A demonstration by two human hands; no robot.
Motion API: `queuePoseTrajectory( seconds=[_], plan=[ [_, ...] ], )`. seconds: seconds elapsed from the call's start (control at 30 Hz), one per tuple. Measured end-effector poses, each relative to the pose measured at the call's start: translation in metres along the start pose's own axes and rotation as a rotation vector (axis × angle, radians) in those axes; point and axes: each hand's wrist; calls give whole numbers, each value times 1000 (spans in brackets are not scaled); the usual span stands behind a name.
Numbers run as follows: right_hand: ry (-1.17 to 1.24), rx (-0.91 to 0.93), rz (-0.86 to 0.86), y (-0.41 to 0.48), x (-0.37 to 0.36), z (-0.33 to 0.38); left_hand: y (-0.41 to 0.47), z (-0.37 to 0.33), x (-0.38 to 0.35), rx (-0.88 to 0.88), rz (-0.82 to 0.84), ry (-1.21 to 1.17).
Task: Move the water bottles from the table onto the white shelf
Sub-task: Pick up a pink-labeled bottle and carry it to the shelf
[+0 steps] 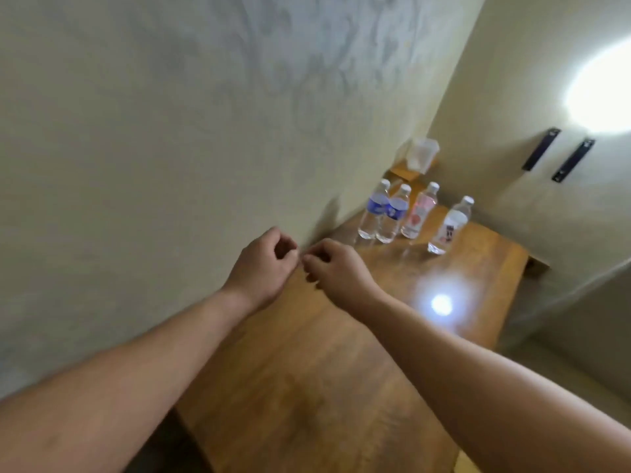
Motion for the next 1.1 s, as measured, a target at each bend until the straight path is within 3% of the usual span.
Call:
queuePoseTrajectory(
  seconds=[0.33,0.6,0.7,0.83,1.1],
  plan=[
    [-123,-298,-106,125,181,-243,149,-40,-271,97,327,40],
    [-125,-374,-244,222,284,-351,257,-71,-429,101,423,-2],
    [-111,-356,-348,257,304,-376,285,-75,-479,89,437,2],
    [-48,-259,-325,292,313,-394,309,-77,-524,128,465,20],
    [-38,-230,-373,311,293,-392,321,-71,-549,86,492,14]
  ],
)
Point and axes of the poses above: each hand's wrist, its own y-axis towards the middle knuckle, its own x-axis out of the back of the hand, z = x × y, and after that the axes turned 1 degree about -y, right-handed
